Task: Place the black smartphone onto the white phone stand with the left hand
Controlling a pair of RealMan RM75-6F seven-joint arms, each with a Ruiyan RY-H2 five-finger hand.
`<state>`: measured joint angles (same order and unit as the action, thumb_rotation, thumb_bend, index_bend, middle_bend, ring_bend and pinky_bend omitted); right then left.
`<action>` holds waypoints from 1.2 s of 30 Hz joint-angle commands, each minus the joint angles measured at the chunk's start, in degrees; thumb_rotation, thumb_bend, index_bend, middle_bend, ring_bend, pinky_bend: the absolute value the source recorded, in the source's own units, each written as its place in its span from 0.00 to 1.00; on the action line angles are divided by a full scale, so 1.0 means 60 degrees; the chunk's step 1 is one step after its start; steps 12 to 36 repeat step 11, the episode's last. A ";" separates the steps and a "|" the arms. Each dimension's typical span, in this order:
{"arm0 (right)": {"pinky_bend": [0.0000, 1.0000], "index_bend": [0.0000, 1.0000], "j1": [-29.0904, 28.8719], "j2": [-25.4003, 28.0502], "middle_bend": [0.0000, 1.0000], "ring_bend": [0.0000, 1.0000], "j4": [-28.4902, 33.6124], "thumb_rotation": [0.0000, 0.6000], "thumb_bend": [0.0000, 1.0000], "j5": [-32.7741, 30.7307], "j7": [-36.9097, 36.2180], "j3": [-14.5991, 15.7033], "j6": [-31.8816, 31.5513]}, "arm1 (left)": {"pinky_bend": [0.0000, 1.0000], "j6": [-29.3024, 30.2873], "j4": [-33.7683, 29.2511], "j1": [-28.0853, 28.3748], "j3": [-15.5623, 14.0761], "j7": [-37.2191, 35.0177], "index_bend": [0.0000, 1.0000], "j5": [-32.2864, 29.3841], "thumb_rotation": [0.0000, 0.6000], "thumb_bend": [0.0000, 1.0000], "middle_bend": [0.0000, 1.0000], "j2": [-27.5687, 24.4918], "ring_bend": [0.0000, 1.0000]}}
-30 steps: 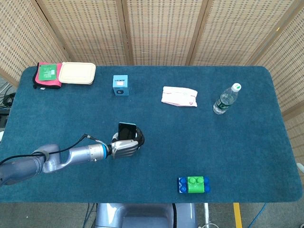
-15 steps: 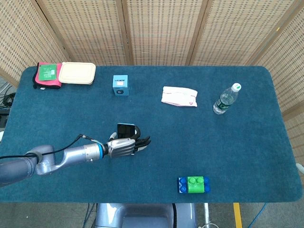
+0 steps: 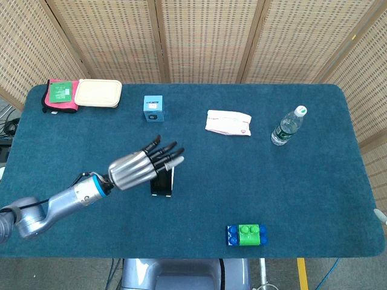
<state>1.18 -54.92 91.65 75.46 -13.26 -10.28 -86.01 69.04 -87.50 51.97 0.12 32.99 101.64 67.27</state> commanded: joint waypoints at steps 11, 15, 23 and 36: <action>0.00 0.00 -0.0064 -0.0170 0.00 0.00 0.0168 1.00 0.00 0.0529 0.0721 0.0246 -0.0181 | 0.01 0.3064 -0.2404 -0.4979 -0.0105 -0.3779 0.00 -0.4746 1.00 0.00 0.00 -0.0901 0.00; 0.00 0.00 -0.0064 -0.0170 0.00 0.00 0.0168 1.00 0.00 0.0529 0.0721 0.0246 -0.0181 | 0.01 0.3064 -0.2404 -0.4979 -0.0105 -0.3779 0.00 -0.4746 1.00 0.00 0.00 -0.0901 0.00; 0.00 0.00 -0.0064 -0.0170 0.00 0.00 0.0168 1.00 0.00 0.0529 0.0721 0.0246 -0.0181 | 0.01 0.3064 -0.2404 -0.4979 -0.0105 -0.3779 0.00 -0.4746 1.00 0.00 0.00 -0.0901 0.00; 0.00 0.00 -0.0064 -0.0170 0.00 0.00 0.0168 1.00 0.00 0.0529 0.0721 0.0246 -0.0181 | 0.01 0.3064 -0.2404 -0.4979 -0.0105 -0.3779 0.00 -0.4746 1.00 0.00 0.00 -0.0901 0.00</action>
